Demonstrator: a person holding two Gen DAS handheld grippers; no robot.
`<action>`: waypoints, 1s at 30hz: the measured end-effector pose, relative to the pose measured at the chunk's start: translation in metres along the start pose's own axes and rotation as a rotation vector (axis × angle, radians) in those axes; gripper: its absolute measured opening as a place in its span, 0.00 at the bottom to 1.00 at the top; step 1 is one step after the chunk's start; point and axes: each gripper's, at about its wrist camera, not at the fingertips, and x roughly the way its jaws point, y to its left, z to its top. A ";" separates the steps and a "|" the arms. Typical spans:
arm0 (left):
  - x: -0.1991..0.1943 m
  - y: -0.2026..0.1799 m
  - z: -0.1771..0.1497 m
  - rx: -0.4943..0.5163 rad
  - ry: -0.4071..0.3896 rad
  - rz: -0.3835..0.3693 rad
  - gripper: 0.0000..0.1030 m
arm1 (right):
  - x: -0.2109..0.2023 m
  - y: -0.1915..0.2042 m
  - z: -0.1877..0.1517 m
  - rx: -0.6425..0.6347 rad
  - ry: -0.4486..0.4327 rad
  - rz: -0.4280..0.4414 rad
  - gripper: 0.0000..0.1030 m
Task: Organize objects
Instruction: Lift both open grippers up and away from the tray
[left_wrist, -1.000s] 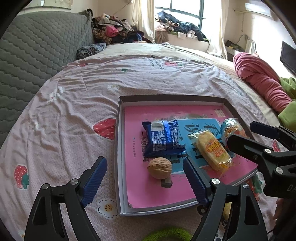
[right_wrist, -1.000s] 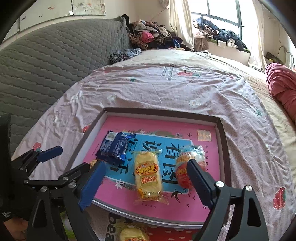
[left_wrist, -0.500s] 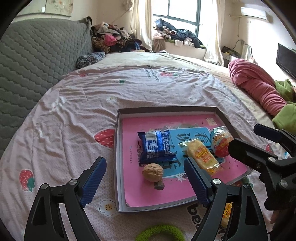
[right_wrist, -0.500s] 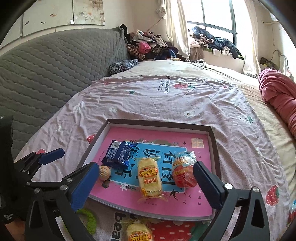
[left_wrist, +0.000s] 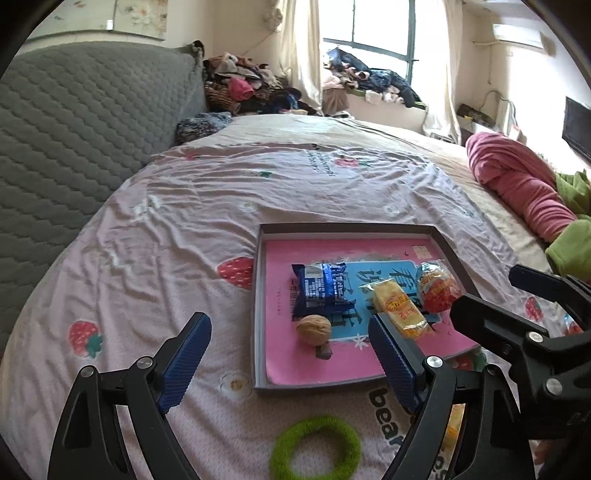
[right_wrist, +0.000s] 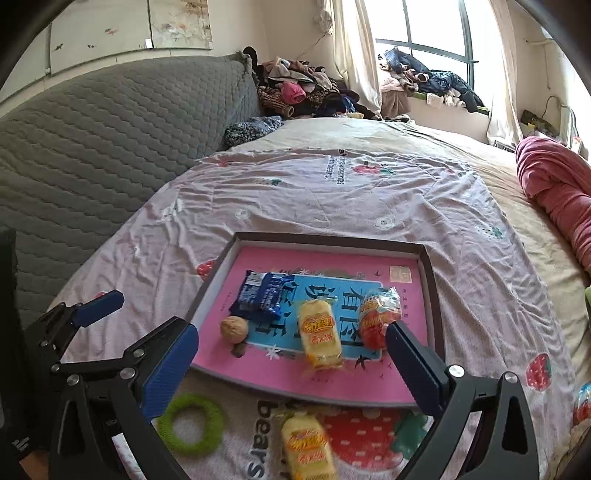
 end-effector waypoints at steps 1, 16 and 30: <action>-0.005 0.000 -0.001 0.000 -0.001 -0.010 0.85 | -0.005 0.002 0.000 -0.002 0.001 -0.005 0.99; -0.119 -0.008 0.000 0.017 -0.061 0.045 0.85 | -0.126 0.022 0.011 0.014 -0.112 0.001 0.99; -0.209 -0.016 0.004 0.018 -0.135 0.090 0.85 | -0.210 0.033 0.001 0.001 -0.166 0.009 0.99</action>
